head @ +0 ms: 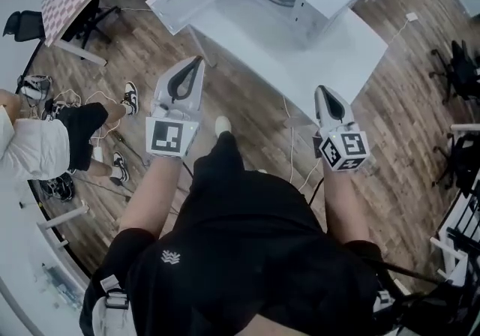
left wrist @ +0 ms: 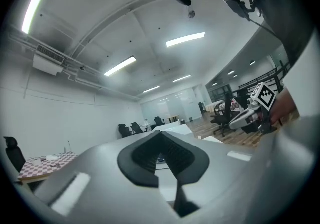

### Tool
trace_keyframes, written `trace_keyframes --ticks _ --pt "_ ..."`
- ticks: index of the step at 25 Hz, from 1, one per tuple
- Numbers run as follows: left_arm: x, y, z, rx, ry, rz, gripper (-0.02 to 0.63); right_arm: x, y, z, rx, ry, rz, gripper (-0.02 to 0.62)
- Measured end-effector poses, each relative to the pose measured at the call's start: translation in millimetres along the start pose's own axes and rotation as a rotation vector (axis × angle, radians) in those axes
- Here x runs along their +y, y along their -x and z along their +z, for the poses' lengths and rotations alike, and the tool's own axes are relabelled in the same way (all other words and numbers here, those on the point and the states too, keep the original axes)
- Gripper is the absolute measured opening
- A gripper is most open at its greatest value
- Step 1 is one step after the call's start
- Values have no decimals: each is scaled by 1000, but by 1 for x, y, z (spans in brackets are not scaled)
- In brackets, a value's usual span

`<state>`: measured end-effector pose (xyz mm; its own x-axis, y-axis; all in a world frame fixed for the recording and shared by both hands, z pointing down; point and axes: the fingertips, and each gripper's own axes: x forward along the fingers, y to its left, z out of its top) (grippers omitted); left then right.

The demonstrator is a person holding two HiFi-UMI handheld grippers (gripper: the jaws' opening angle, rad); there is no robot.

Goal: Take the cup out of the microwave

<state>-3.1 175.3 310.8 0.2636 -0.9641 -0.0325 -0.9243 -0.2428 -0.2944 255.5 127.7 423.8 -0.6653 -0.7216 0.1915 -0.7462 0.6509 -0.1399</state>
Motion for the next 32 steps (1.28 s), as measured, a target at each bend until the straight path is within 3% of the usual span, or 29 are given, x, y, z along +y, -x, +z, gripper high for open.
trace_keyframes --ticks 17,32 --pt "168 -122 -40 -54 57 -154 8 17 -187 56 29 16 -142 0" --pt "209 -203 -75 -80 104 -243 6 -15 -280 71 -2 73 -298 0"
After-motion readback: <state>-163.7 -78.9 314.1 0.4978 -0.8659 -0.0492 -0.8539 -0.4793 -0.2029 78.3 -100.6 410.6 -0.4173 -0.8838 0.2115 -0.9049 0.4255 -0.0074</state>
